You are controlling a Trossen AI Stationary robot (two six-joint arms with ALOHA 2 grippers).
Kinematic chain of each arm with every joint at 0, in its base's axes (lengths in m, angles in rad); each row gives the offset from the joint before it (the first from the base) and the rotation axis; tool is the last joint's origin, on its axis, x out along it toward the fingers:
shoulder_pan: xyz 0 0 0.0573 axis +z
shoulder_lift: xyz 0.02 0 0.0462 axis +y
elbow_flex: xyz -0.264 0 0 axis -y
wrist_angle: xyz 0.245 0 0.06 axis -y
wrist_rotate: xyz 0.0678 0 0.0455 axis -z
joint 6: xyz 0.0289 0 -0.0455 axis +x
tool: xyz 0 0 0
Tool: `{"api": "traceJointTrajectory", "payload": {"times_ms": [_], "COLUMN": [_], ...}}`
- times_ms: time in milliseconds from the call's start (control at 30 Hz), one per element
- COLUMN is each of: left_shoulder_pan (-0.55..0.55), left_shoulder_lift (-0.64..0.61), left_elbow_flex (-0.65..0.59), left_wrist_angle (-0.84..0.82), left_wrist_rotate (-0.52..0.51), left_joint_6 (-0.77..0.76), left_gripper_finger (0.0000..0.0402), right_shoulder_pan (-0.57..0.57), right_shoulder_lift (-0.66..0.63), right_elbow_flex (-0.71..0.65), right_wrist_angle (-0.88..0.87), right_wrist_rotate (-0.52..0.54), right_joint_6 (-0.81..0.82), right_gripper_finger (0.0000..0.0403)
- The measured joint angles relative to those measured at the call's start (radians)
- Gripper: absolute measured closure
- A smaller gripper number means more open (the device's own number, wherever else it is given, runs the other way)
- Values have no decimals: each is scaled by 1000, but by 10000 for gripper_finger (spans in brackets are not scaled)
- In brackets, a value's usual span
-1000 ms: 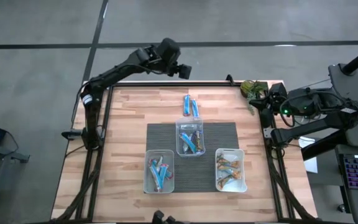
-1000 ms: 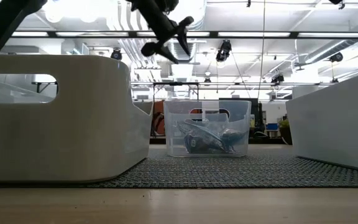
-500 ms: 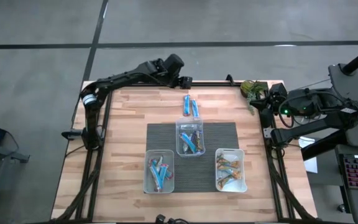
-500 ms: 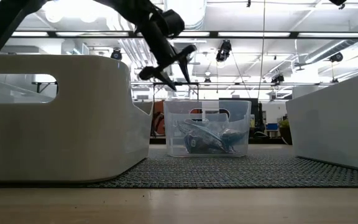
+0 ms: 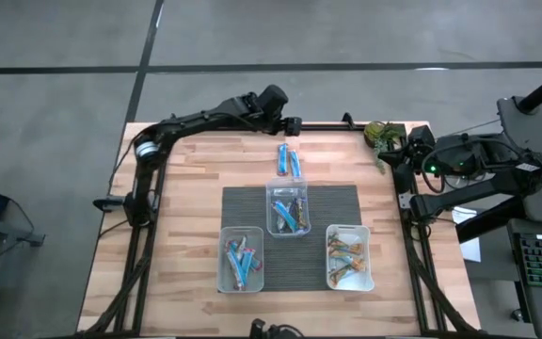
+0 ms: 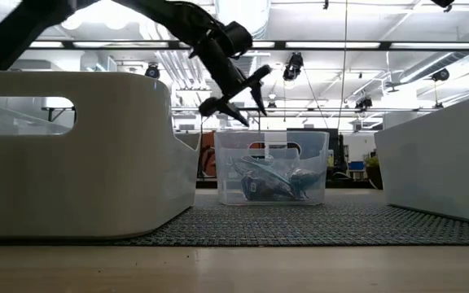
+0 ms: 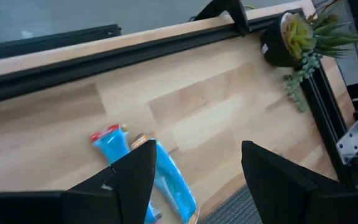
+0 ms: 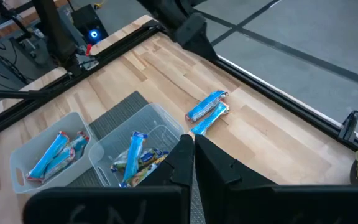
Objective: Pick and place Granola Bars by type
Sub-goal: Put the red granola bar into the gray bin
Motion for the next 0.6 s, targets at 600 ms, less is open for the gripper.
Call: {"api": "traceJointTrajectory", "payload": {"times_ms": [600], "left_shoulder_pan": [-1], "left_shoulder_lift": [271], "left_elbow_flex": [374], "left_wrist_angle": [-401], "left_wrist_rotate": [-1], "left_joint_6": [32], "left_gripper_finger": [184], "right_shoulder_pan": [0], "right_shoulder_lift": [0], "right_elbow_flex": [0], "right_wrist_angle": [-15], "right_wrist_rotate": [3], "right_joint_6": [34], "right_gripper_finger": [394]}}
